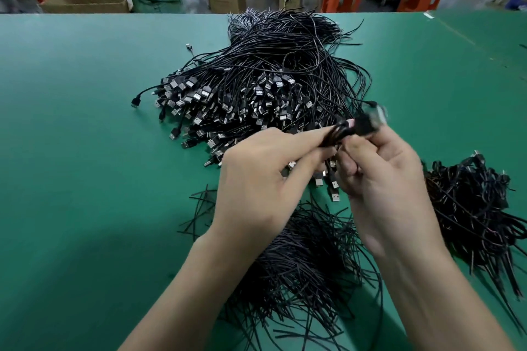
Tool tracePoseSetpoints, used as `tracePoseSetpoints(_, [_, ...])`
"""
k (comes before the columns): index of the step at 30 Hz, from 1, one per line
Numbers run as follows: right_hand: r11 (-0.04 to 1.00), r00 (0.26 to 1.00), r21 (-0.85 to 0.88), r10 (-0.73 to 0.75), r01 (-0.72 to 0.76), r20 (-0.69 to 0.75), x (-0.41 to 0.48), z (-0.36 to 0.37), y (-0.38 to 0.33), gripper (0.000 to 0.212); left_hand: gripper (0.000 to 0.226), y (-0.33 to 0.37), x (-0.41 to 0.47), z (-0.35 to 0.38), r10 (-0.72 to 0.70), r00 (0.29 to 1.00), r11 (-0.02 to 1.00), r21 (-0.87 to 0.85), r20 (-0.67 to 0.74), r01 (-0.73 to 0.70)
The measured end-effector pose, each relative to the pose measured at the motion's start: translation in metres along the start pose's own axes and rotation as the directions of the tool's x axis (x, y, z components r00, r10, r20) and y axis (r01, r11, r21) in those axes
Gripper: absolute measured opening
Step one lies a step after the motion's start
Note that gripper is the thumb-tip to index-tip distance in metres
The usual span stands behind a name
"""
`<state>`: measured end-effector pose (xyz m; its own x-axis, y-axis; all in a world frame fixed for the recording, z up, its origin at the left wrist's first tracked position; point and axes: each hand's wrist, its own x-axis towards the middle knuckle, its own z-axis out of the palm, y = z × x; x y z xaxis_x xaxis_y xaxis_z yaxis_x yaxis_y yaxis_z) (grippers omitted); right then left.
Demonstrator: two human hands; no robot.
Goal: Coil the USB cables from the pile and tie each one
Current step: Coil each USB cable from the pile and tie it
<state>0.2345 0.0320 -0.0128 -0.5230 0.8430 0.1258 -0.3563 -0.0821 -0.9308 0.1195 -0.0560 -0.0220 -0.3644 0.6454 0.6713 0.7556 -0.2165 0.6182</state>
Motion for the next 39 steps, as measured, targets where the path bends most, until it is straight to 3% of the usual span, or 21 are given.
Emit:
tracePoseSetpoints(3, [0.994, 0.995, 0.065, 0.093, -0.091, -0.039, 0.002, -0.002, -0.001, 0.035, 0.03, 0.001, -0.001, 0.003, -0.041, 0.997, 0.999, -0.009, 0.059, 0.041])
tracePoseSetpoints(9, [0.997, 0.999, -0.065, 0.032, -0.033, -0.009, 0.0, 0.0, -0.001, 0.023, 0.012, 0.004, 0.005, -0.001, -0.294, 0.946, 0.887, -0.33, 0.134, 0.322])
tracePoseSetpoints(11, [0.997, 1.0, -0.076, 0.019, -0.019, -0.005, -0.002, 0.004, -0.001, 0.023, 0.028, 0.001, 0.006, -0.001, -0.345, 0.934, 0.882, -0.308, 0.093, 0.356])
tracePoseSetpoints(14, [0.996, 0.998, -0.058, 0.064, -0.063, 0.009, -0.002, 0.004, -0.001, 0.025, 0.056, -0.003, 0.005, -0.003, -0.295, 0.955, 0.932, -0.211, 0.032, 0.295])
tracePoseSetpoints(18, [0.966, 0.973, 0.118, 0.231, -0.231, 0.009, 0.001, 0.005, 0.002, 0.029, 0.032, -0.003, 0.006, -0.008, 0.04, 0.999, 0.998, 0.045, 0.031, -0.042])
tracePoseSetpoints(20, [0.939, 0.959, 0.201, 0.283, -0.28, 0.013, 0.002, 0.006, 0.003, 0.029, 0.031, -0.002, 0.007, -0.008, 0.09, 0.995, 0.99, 0.105, 0.029, -0.093])
tracePoseSetpoints(26, [0.925, 0.95, 0.228, 0.312, -0.305, 0.007, 0.001, 0.004, 0.005, 0.037, 0.032, 0.0, 0.008, -0.015, -0.037, 0.984, 0.997, -0.056, 0.173, 0.047])
tracePoseSetpoints(31, [0.941, 0.957, 0.18, 0.289, -0.285, 0.008, -0.001, 0.008, 0.002, 0.02, 0.007, 0.001, 0.008, -0.011, -0.208, 0.959, 0.93, -0.263, 0.195, 0.255])
tracePoseSetpoints(32, [0.944, 0.959, 0.181, 0.282, -0.277, -0.001, -0.001, 0.009, 0.002, 0.021, 0.008, 0.001, 0.008, -0.009, -0.239, 0.954, 0.919, -0.274, 0.181, 0.282])
tracePoseSetpoints(35, [0.938, 0.958, 0.209, 0.287, -0.276, -0.019, -0.001, 0.01, 0.001, 0.028, 0.05, -0.004, 0.007, -0.006, -0.303, 0.943, 0.915, -0.235, 0.138, 0.328])
tracePoseSetpoints(39, [0.863, 0.912, 0.299, 0.404, -0.406, 0.072, 0.001, 0.008, -0.002, 0.018, 0.037, -0.008, 0.008, -0.008, -0.234, 0.954, 0.943, -0.195, 0.19, 0.27])
